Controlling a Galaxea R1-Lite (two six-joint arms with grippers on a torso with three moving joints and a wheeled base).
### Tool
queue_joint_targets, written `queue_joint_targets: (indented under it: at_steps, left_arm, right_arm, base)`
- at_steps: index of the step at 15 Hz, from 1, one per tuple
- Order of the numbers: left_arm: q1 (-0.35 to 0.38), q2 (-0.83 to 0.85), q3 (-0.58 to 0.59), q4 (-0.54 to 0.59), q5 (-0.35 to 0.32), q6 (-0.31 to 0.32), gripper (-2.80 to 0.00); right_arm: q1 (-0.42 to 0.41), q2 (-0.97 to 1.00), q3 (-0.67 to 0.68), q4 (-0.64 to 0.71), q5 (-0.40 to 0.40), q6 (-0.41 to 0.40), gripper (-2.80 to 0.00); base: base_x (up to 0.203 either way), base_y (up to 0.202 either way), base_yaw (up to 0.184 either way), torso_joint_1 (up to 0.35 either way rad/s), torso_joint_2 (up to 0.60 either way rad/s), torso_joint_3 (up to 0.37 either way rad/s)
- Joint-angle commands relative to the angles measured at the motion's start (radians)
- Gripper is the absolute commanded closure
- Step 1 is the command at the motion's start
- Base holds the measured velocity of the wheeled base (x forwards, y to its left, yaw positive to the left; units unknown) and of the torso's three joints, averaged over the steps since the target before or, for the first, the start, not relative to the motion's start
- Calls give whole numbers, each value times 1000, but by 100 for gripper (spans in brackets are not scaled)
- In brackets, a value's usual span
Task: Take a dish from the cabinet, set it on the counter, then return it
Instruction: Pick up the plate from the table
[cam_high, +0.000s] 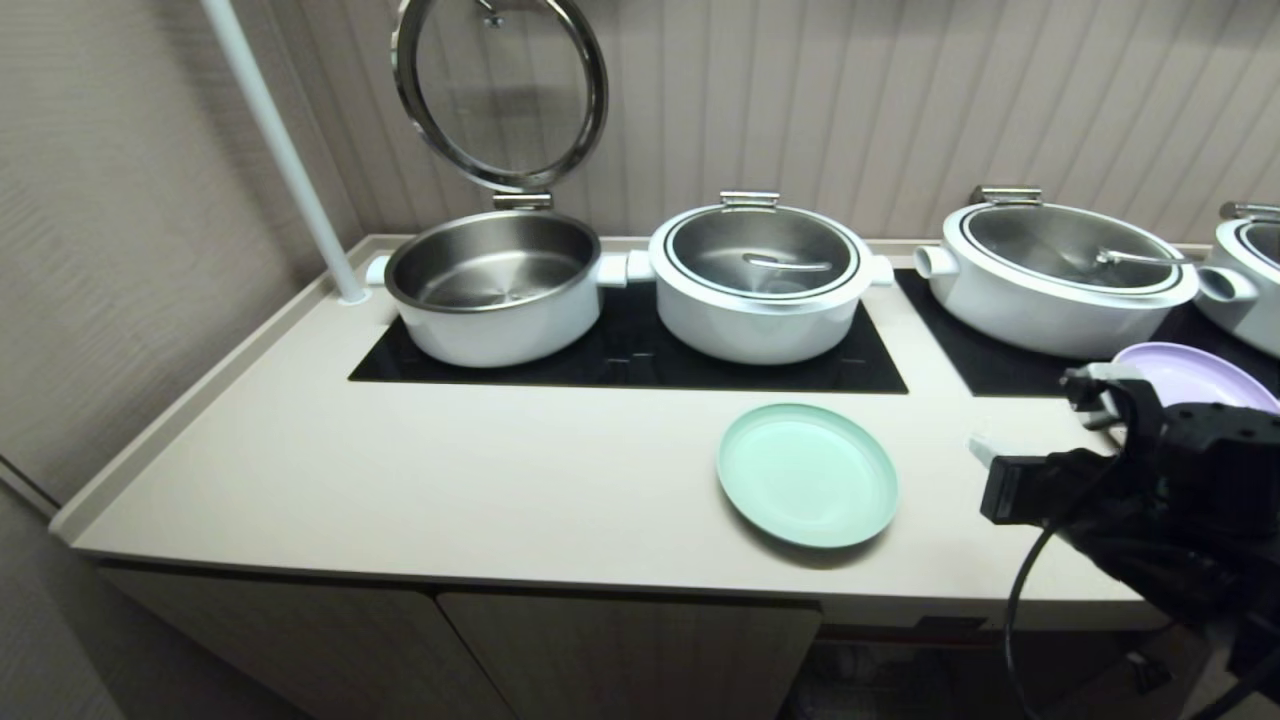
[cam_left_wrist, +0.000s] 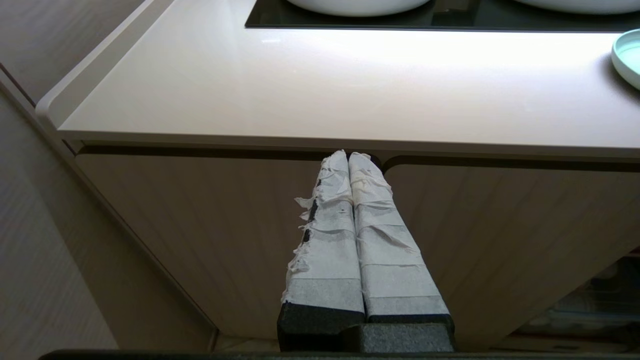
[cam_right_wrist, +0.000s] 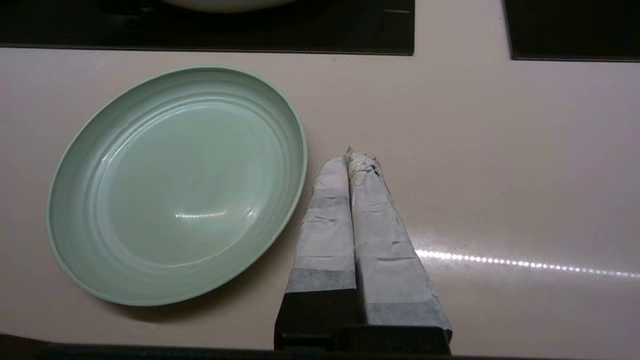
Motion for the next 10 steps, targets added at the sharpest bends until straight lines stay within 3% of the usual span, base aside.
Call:
queue_joint_targets:
  at_steps: [1, 7, 10]
  left_arm:
    - [0, 0, 0, 0, 1, -1, 0]
    - [0, 0, 0, 0, 1, -1, 0]
    - [0, 0, 0, 0, 0, -1, 0]
  right_arm:
    - [-2, -117, 49, -3, -4, 2, 0]
    - [-1, -451, 275, 60, -3, -25, 0]
    - [-11, -659, 330, 201, -4, -54, 0]
  base:
    - [0, 0, 0, 0, 0, 0]
    - [0, 0, 0, 0, 0, 0]
    - [0, 0, 0, 0, 0, 0]
